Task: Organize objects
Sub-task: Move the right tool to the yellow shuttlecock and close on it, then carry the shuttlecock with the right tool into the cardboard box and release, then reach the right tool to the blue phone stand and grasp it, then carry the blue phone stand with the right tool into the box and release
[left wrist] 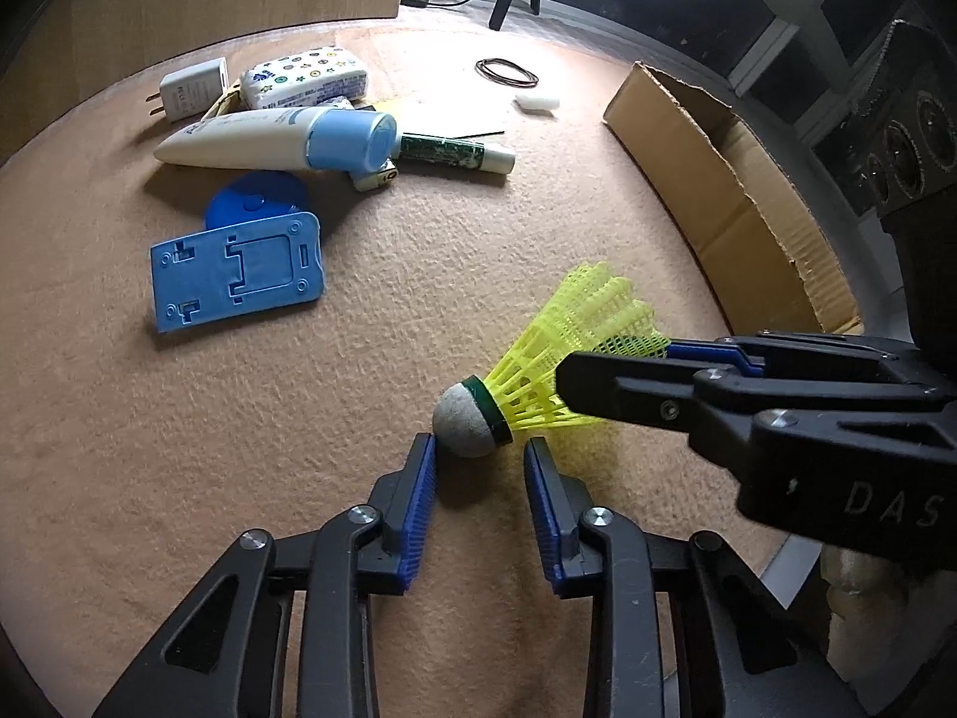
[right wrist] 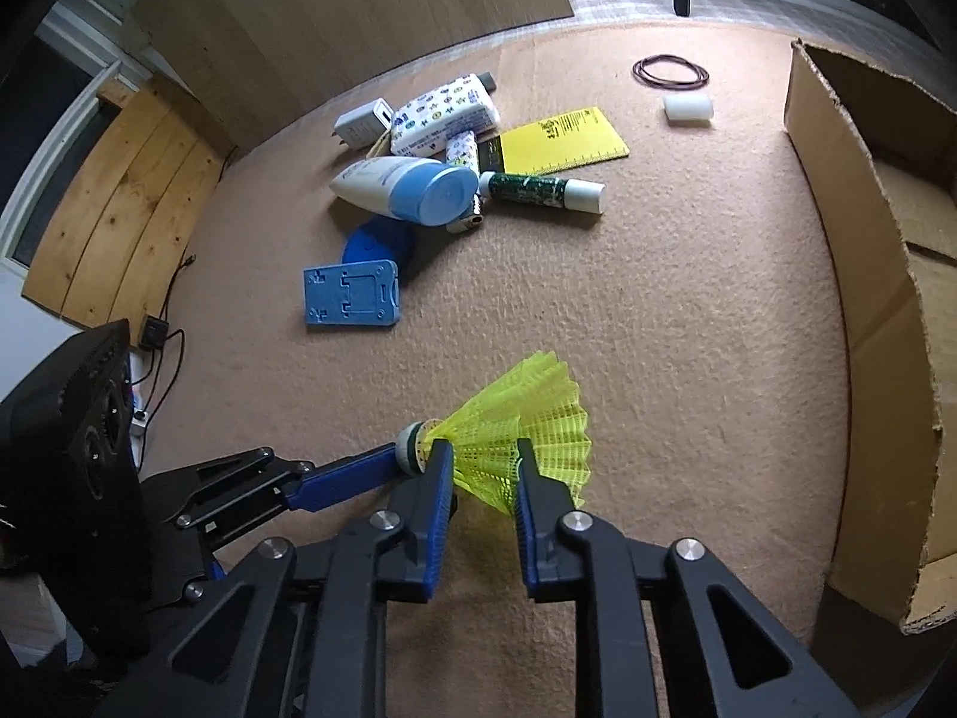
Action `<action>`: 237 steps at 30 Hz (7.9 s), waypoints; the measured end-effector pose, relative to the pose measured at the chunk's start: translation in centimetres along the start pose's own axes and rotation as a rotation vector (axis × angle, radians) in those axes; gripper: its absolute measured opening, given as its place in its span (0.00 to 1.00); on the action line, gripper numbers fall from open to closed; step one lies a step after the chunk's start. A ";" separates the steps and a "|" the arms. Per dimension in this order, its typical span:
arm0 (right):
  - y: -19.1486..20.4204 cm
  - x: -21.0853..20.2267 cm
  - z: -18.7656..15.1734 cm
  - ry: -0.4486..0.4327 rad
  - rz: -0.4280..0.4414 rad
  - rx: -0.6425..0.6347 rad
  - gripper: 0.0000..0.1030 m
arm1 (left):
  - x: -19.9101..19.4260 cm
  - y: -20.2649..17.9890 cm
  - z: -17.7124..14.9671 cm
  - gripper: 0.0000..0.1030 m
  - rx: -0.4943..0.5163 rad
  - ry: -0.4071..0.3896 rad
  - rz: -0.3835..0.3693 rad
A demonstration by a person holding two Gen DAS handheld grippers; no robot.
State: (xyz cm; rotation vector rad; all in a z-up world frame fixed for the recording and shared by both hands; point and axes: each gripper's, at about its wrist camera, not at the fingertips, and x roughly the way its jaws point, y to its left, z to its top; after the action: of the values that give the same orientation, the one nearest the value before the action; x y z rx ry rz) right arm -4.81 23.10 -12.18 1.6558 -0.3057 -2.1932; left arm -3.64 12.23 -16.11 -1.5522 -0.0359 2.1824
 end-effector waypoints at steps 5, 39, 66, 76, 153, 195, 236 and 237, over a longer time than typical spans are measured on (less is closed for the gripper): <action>1.0 -0.7 0.1 -0.013 0.027 -0.023 0.04 | -0.4 -0.2 0.3 0.21 -0.002 -0.020 -0.023; -7.7 -15.7 0.4 -0.339 -0.145 0.111 0.01 | -3.3 -15.8 8.6 0.21 0.280 -0.144 -0.196; -9.3 -16.2 0.3 -0.356 -0.213 0.138 0.58 | -4.0 -8.3 8.5 0.58 0.131 -0.115 -0.018; -4.6 -12.4 4.3 -0.295 -0.092 0.011 0.58 | -6.8 0.3 6.7 0.58 -0.043 -0.136 0.040; 4.5 6.4 3.3 0.112 0.099 -0.071 0.34 | -4.4 10.9 -0.1 0.71 -0.276 -0.023 0.016; -2.2 -3.9 3.9 -0.056 0.049 0.012 0.16 | -5.8 0.6 6.3 0.38 -0.084 -0.123 -0.101; -15.9 -13.2 3.5 -0.235 -0.091 0.242 0.27 | -1.0 -13.2 11.0 0.42 0.160 -0.089 -0.168; -15.6 -13.1 3.5 -0.234 -0.089 0.236 0.27 | -1.3 -12.7 10.8 0.43 0.155 -0.093 -0.161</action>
State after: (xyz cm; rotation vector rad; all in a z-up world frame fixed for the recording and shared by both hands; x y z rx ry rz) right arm -7.64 42.51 -5.77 1.5533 -0.5860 -2.5047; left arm -8.63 25.67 -7.45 -1.3164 -0.0198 2.0767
